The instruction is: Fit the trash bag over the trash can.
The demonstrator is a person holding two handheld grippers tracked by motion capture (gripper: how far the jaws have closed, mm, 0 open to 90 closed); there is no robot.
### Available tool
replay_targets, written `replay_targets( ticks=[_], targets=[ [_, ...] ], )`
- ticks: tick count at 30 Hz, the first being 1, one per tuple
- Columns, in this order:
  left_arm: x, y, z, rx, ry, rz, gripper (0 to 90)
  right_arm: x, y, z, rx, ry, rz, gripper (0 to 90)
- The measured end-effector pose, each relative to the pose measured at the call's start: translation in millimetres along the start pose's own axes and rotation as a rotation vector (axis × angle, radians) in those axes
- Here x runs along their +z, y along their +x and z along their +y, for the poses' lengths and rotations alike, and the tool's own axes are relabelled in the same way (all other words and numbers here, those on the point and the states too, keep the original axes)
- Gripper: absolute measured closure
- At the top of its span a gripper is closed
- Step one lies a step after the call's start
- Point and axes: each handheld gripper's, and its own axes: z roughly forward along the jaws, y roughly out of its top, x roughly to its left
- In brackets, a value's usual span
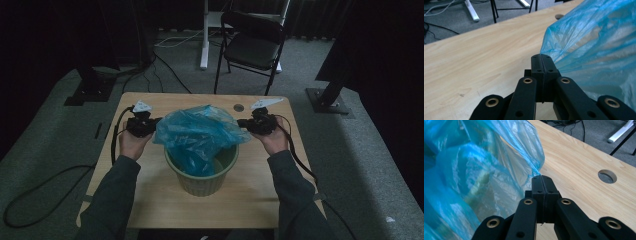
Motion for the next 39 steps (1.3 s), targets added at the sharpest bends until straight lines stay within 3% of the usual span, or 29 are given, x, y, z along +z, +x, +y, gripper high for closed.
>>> replay_targets(
  ticks=[6,11,18,23,31,39],
  targets=[
    [4.1,-1.4,-8.4,-0.005,0.02,-0.002,89.6,-1.0,0.8,-6.5,-0.001,0.02,-0.004,89.8],
    [7.5,-4.3,-11.1,0.015,0.047,0.024,89.5,-4.5,0.0,-11.9,-0.005,0.021,-0.005,89.8],
    [10.5,-6.4,-15.5,0.019,0.068,0.008,88.7,-4.3,-1.4,-21.5,-0.002,0.05,-0.005,89.8],
    [2.9,-2.6,-16.2,-0.007,0.036,0.005,81.4,-10.0,-0.2,-21.5,-0.006,0.037,-0.004,88.8],
    [-12.8,2.6,-13.0,-0.023,-0.002,0.022,72.7,-24.0,7.8,-13.4,-0.028,-0.013,-0.017,76.1],
    [-30.0,5.8,-10.4,-0.046,-0.064,-0.001,68.8,-34.2,10.9,-11.9,-0.035,-0.048,-0.017,73.3]
  ],
)
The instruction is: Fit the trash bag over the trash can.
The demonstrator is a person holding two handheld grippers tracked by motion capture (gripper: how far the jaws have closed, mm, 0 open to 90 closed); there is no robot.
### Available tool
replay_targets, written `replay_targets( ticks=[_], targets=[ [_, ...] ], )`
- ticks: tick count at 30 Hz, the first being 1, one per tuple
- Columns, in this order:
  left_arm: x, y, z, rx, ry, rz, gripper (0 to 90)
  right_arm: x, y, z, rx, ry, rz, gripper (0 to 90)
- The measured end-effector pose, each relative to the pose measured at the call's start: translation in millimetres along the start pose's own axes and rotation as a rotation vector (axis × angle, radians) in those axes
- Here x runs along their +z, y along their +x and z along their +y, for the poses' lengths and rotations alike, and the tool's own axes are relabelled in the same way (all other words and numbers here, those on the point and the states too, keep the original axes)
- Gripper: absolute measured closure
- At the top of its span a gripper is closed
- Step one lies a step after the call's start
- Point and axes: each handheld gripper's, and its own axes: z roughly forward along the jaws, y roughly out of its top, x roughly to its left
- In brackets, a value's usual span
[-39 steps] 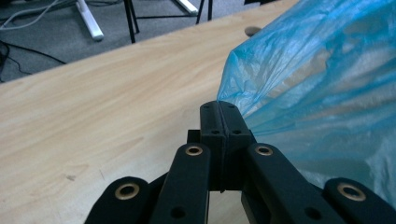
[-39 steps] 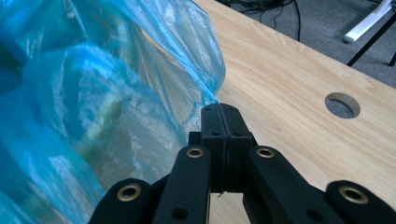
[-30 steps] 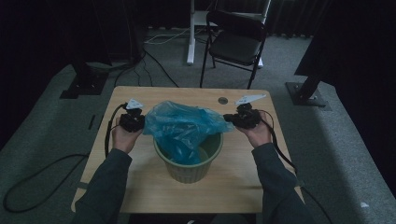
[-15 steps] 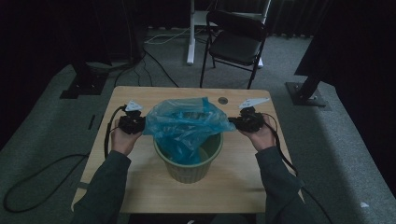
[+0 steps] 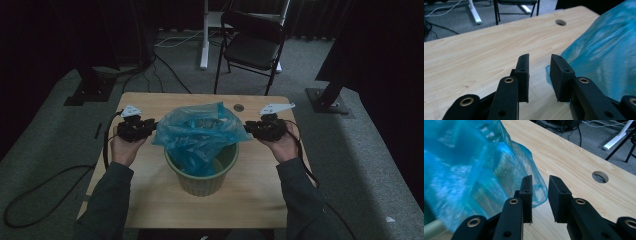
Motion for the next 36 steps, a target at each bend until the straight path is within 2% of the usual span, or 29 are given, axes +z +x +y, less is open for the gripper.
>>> replay_targets(
  ticks=[5,9,13,19,23,26,31,36],
  targets=[
    [-11.2,-3.0,3.4,0.005,-0.032,-0.02,67.6,-7.3,1.4,0.0,-0.003,-0.012,0.002,73.3],
    [-24.0,-7.4,4.2,0.015,-0.059,-0.054,66.4,-16.1,4.2,0.1,-0.012,-0.028,0.009,73.3],
    [-32.9,-11.0,3.3,0.018,-0.069,-0.101,64.7,-22.3,8.1,0.0,-0.021,-0.041,0.022,72.7],
    [-43.1,-22.1,-1.3,0.044,-0.078,-0.138,63.4,-30.0,15.5,1.3,-0.042,-0.059,0.045,71.4],
    [-48.6,-28.2,-4.8,0.068,-0.08,-0.149,63.0,-34.5,19.7,2.7,-0.063,-0.062,0.055,70.6],
    [-51.9,-28.8,-6.0,0.079,-0.076,-0.142,62.6,-39.3,20.7,2.3,-0.065,-0.073,0.054,70.1],
    [-57.3,-20.7,-9.1,0.056,-0.084,-0.131,61.9,-46.5,17.1,0.0,-0.043,-0.099,0.065,69.1],
    [-63.8,-17.8,-12.0,0.054,-0.101,-0.148,60.4,-49.4,16.8,-5.2,-0.049,-0.098,0.075,67.5]
  ],
)
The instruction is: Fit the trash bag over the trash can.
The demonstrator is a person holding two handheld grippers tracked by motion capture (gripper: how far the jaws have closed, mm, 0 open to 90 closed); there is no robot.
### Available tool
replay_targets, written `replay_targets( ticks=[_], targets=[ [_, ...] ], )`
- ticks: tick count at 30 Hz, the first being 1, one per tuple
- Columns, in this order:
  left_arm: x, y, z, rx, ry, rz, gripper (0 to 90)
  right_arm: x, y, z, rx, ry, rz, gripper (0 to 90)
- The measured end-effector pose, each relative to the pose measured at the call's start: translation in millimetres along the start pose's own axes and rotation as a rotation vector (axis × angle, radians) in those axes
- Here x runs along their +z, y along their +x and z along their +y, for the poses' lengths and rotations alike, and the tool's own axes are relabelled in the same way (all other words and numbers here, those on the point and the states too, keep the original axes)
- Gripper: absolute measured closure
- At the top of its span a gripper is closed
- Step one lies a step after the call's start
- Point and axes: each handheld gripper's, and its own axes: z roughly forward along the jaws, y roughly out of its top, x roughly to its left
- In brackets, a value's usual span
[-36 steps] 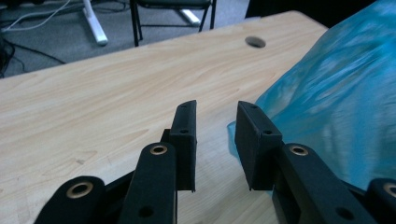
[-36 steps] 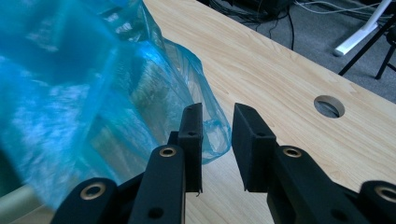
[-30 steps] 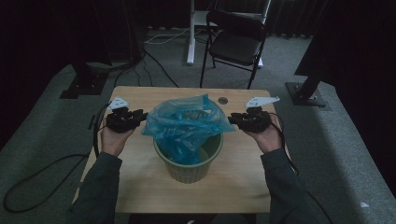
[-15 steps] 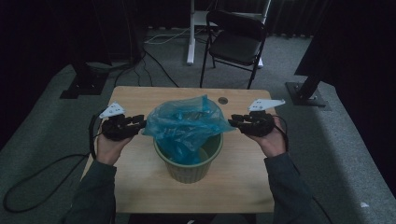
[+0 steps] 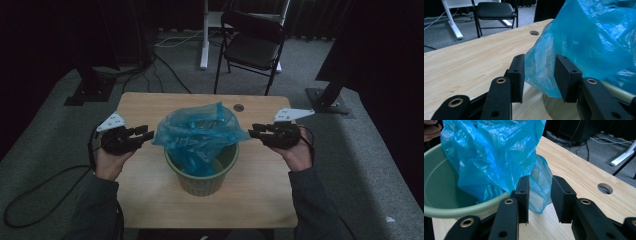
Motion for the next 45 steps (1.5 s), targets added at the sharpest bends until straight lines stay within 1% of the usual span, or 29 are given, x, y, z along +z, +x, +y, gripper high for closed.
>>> replay_targets(
  ticks=[3,6,8,14,22,27,30,31,33,35,40,45],
  targets=[
    [-3.9,-0.4,-0.8,0.007,-0.006,-0.004,59.5,-1.6,0.5,-2.4,-0.002,-0.001,0.008,67.2],
    [-7.0,-0.4,-2.3,0.018,0.005,0.012,59.2,-3.7,0.7,-3.2,-0.002,-0.008,0.017,67.2],
    [-9.4,-0.7,-3.2,0.016,0.004,0.005,59.1,-4.8,1.1,-3.2,-0.003,-0.011,0.023,67.2],
    [-12.9,-6.5,-1.6,0.024,-0.01,-0.05,57.5,-5.9,3.6,-3.7,-0.008,-0.028,0.06,67.2],
    [-7.2,-13.8,2.1,0.037,-0.005,-0.122,55.7,1.3,5.9,-4.2,-0.016,-0.006,0.079,67.0],
    [-4.8,-16.5,3.4,0.042,-0.004,-0.142,55.6,3.8,7.5,-4.0,-0.02,-0.002,0.087,67.1],
    [-3.9,-18.6,4.0,0.046,-0.005,-0.163,55.6,4.7,7.8,-4.0,-0.021,0.0,0.088,67.0],
    [-3.9,-18.6,4.0,0.046,-0.005,-0.163,55.6,4.7,7.8,-4.0,-0.021,0.0,0.088,67.0],
    [-4.6,-19.8,4.4,0.052,-0.01,-0.186,55.5,5.9,8.3,-3.9,-0.024,0.002,0.09,67.1],
    [-5.3,-20.2,4.2,0.057,-0.011,-0.186,55.4,6.7,8.8,-3.9,-0.024,0.003,0.09,67.9],
    [-8.3,-16.5,3.2,0.047,-0.014,-0.178,55.3,6.3,8.1,-3.7,-0.02,0.002,0.082,73.6],
    [-5.9,-19.6,5.3,0.058,-0.019,-0.205,54.5,7.7,8.5,-3.6,-0.02,0.007,0.082,76.2]
  ],
)
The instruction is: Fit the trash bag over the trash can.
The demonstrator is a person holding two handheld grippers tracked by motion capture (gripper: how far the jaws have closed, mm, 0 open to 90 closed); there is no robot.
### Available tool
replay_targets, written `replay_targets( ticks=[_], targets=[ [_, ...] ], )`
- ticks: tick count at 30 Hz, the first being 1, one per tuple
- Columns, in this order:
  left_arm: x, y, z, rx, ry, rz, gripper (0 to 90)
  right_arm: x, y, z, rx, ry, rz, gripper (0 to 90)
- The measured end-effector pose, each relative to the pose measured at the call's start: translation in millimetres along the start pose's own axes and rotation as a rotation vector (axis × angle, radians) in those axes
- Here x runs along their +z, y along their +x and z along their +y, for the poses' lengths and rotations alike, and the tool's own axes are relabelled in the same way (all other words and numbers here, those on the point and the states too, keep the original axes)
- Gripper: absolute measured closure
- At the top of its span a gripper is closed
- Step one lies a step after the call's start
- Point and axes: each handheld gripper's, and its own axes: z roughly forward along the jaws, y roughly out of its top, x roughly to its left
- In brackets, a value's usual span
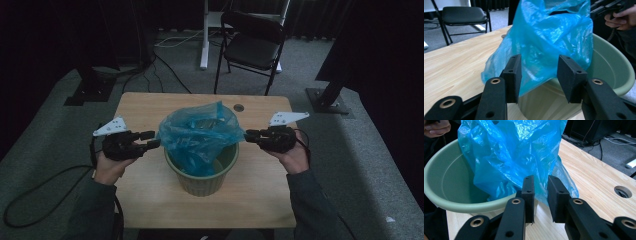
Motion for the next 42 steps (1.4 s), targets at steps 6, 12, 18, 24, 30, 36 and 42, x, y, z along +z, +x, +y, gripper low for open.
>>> replay_targets(
  ticks=[6,12,18,24,30,36,42],
  targets=[
    [9.2,-0.7,3.8,0.001,0.008,-0.011,54.2,3.3,1.4,1.3,-0.005,0.01,0.008,76.2],
    [13.9,-2.2,7.6,0.003,0.021,0.007,57.9,5.0,1.7,1.8,-0.008,0.013,0.015,76.2],
    [17.9,-5.2,6.2,0.014,0.046,0.026,73.4,7.5,3.0,0.9,-0.013,0.023,0.024,76.8],
    [18.1,-6.6,2.3,0.018,0.048,0.043,83.4,12.7,4.7,0.4,-0.017,0.04,0.036,79.2],
    [17.1,-7.6,-2.3,0.015,0.052,0.061,87.1,18.3,7.3,-0.9,-0.028,0.061,0.053,81.8],
    [15.9,-7.0,-7.9,0.004,0.05,0.062,87.4,20.0,7.8,-3.3,-0.029,0.068,0.055,84.5],
    [15.4,-8.6,-12.7,-0.002,0.051,0.057,87.2,19.5,9.4,-7.2,-0.027,0.074,0.057,85.0]
  ],
)
